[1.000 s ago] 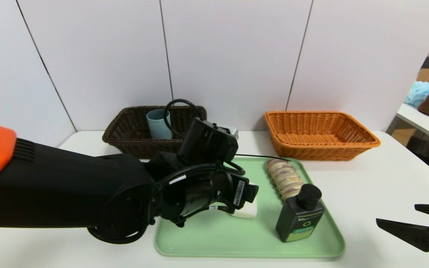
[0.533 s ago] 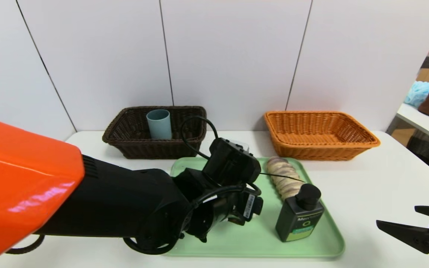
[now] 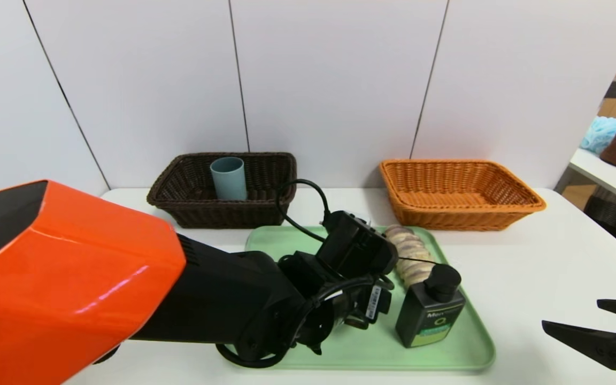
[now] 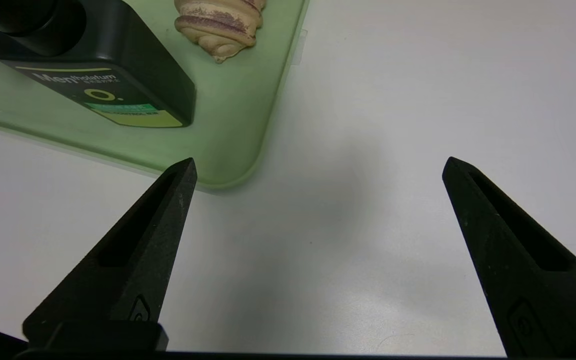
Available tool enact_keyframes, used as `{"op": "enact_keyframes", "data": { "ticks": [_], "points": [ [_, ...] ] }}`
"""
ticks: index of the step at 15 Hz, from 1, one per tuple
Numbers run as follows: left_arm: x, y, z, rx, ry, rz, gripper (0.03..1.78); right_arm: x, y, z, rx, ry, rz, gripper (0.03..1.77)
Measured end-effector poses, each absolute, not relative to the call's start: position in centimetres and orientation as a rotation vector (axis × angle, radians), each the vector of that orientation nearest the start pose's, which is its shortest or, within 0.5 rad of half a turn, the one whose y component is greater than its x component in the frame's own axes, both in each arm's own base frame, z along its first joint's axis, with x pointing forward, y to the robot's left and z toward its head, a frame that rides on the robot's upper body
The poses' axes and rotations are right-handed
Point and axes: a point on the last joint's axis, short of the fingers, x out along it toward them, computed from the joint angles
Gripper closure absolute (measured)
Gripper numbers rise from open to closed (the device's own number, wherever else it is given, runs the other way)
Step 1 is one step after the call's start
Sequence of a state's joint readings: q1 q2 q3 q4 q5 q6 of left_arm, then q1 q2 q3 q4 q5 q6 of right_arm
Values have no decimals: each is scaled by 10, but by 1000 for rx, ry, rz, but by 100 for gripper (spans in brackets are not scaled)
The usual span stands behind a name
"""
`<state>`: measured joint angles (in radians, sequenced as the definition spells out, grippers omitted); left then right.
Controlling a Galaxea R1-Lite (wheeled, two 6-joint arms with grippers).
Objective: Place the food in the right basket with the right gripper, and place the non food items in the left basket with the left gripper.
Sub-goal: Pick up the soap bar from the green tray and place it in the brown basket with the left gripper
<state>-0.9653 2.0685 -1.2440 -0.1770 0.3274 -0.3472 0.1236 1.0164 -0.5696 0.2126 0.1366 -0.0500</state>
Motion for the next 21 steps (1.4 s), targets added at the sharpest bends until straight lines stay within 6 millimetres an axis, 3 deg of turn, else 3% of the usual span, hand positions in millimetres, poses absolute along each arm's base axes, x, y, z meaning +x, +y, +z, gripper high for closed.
{"op": "enact_keyframes", "data": {
  "ticks": [11, 15, 21],
  "points": [
    [237, -327, 111, 71, 650, -493, 15, 109, 17, 183, -43, 653, 268, 10],
    [239, -327, 108, 72, 653, -488, 75, 109, 17, 183, -43, 654, 269, 10],
    [240, -327, 106, 75, 657, -484, 79, 109, 17, 183, -43, 652, 269, 10]
  ]
}}
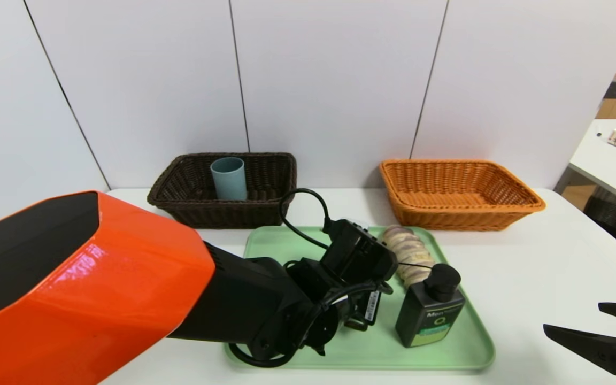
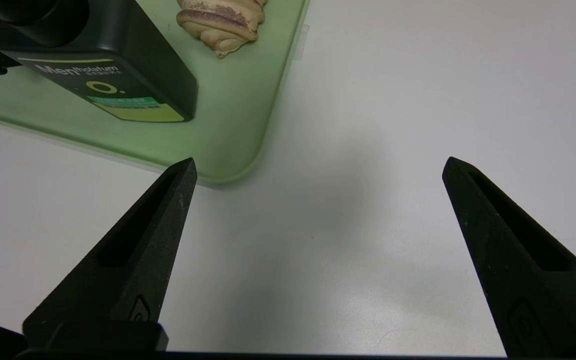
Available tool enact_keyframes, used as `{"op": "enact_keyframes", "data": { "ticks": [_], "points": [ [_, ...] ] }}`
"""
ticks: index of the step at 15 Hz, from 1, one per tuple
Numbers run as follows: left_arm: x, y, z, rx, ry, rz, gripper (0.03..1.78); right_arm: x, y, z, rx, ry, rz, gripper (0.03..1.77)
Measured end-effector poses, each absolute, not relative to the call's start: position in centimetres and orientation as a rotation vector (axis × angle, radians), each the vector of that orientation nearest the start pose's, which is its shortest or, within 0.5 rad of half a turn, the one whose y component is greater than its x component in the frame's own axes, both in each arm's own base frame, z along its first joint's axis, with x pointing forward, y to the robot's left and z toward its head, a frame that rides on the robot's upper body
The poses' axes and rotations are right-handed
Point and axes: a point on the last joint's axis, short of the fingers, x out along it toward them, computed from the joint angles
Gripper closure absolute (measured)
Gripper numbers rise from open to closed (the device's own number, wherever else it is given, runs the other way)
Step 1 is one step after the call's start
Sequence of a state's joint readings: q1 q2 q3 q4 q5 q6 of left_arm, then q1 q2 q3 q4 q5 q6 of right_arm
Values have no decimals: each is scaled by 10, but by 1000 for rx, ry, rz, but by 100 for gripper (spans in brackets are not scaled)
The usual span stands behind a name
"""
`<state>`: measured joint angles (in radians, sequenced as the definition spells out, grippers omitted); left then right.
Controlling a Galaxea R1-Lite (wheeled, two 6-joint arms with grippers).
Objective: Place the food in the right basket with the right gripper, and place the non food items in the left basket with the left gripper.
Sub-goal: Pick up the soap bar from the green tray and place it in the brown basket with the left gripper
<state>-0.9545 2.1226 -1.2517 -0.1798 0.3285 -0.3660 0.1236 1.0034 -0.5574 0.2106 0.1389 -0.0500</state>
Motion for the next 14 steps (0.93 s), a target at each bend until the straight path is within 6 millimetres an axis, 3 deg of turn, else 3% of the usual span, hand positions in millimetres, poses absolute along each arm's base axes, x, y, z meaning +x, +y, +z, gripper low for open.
{"op": "enact_keyframes", "data": {
  "ticks": [6, 14],
  "points": [
    [245, -311, 130, 65, 615, -472, 80, 109, 17, 184, -43, 644, 268, 10],
    [261, -263, 200, 46, 510, -408, 81, 109, 17, 185, -44, 638, 270, 10]
  ]
}}
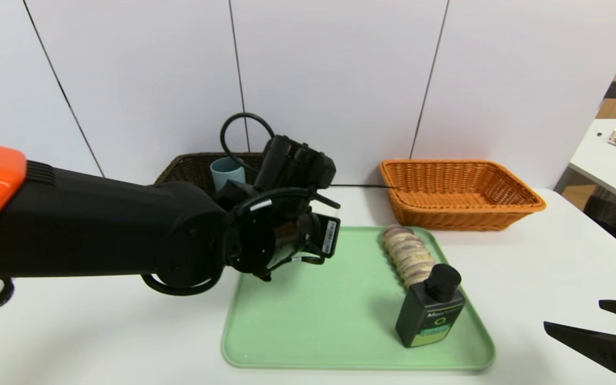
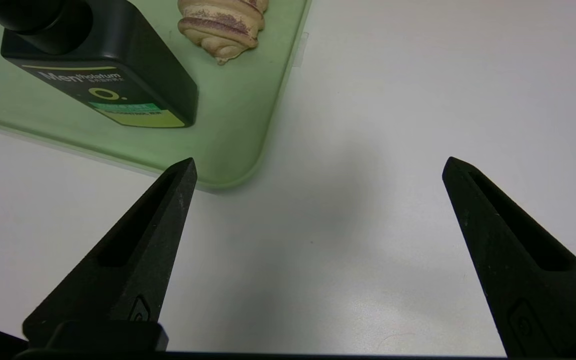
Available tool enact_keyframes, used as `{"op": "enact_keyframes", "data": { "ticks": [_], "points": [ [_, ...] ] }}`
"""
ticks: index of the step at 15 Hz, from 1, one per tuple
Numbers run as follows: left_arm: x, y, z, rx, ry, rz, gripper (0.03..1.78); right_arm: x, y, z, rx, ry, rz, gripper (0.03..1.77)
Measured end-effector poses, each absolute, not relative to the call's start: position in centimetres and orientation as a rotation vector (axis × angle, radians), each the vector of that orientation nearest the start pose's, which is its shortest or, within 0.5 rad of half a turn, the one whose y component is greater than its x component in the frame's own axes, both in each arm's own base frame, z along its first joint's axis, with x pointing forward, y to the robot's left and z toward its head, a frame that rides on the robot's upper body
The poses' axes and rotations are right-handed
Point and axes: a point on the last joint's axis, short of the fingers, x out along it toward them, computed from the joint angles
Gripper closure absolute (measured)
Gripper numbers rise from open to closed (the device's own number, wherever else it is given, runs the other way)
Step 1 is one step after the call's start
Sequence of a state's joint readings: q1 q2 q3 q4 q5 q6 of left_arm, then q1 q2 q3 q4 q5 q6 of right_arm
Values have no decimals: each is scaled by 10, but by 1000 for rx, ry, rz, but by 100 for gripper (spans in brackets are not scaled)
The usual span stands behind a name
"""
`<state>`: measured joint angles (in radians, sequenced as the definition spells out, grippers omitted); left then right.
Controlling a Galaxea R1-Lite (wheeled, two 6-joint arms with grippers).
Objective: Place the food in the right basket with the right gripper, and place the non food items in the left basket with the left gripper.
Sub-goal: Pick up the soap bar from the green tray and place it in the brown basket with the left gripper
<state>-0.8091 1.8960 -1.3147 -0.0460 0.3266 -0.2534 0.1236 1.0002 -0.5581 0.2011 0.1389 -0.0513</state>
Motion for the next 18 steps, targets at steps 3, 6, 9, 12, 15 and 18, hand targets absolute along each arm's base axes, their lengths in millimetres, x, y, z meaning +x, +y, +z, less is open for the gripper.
{"op": "enact_keyframes", "data": {
  "ticks": [3, 6, 9, 12, 15, 18],
  "points": [
    [274, -236, 223, 49, 470, -355, 81, 109, 17, 185, -44, 636, 271, 10],
    [294, -196, 246, 56, 446, -301, 81, 109, 17, 185, -44, 637, 271, 10],
    [317, -146, 264, 17, 465, -246, 81, 109, 17, 184, -44, 640, 271, 10],
    [344, -93, 272, -2, 459, -185, 81, 109, 17, 184, -44, 640, 271, 10],
    [370, -56, 267, -11, 460, -117, 81, 109, 17, 184, -45, 641, 271, 10],
    [390, -42, 253, -16, 487, -93, 81, 109, 17, 184, -45, 643, 273, 10]
  ]
}}
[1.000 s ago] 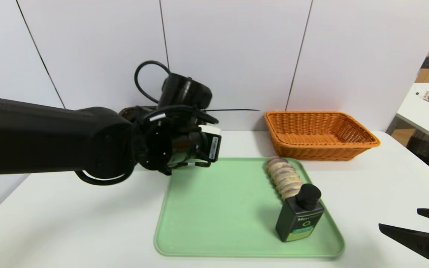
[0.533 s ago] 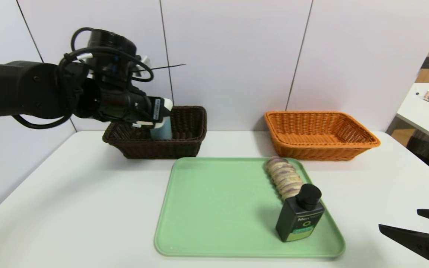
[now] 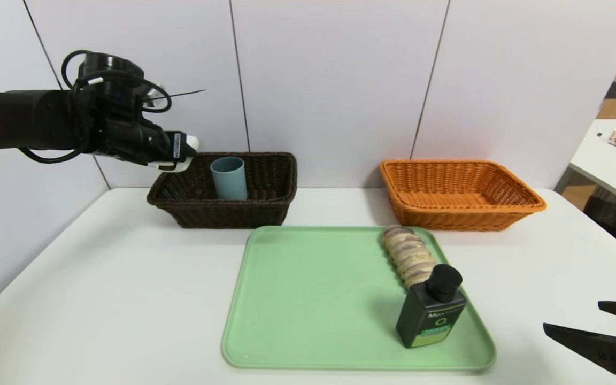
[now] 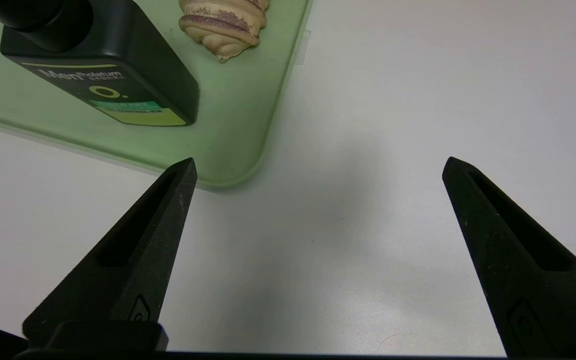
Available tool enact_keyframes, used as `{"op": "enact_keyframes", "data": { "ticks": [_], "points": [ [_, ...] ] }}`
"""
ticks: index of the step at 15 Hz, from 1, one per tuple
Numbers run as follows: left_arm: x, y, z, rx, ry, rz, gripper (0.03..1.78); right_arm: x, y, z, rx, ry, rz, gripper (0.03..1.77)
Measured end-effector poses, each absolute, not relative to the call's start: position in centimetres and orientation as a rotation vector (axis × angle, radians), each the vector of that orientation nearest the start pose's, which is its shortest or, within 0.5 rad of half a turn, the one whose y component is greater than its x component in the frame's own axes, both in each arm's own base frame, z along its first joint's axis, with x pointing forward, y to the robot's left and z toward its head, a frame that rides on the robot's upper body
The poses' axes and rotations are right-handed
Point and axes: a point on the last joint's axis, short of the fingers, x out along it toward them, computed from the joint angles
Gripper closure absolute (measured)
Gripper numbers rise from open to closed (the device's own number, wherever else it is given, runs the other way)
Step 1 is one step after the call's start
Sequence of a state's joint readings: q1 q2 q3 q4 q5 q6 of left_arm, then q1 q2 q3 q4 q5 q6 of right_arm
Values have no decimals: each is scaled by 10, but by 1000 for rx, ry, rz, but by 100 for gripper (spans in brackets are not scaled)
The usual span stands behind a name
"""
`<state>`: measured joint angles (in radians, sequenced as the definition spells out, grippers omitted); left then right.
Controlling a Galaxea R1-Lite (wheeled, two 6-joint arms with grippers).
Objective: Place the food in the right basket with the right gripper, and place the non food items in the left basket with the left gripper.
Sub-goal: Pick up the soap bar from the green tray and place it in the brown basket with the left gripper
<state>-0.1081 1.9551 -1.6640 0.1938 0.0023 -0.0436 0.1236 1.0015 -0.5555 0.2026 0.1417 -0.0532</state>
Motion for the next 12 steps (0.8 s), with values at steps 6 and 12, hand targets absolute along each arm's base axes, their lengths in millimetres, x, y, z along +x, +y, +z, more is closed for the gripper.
{"op": "enact_keyframes", "data": {
  "ticks": [6, 12],
  "points": [
    [422, -40, 223, -21, 525, -84, 81, 109, 17, 184, -43, 644, 271, 10],
    [441, -40, 199, -25, 567, -77, 81, 109, 17, 182, -43, 651, 269, 10]
  ]
}}
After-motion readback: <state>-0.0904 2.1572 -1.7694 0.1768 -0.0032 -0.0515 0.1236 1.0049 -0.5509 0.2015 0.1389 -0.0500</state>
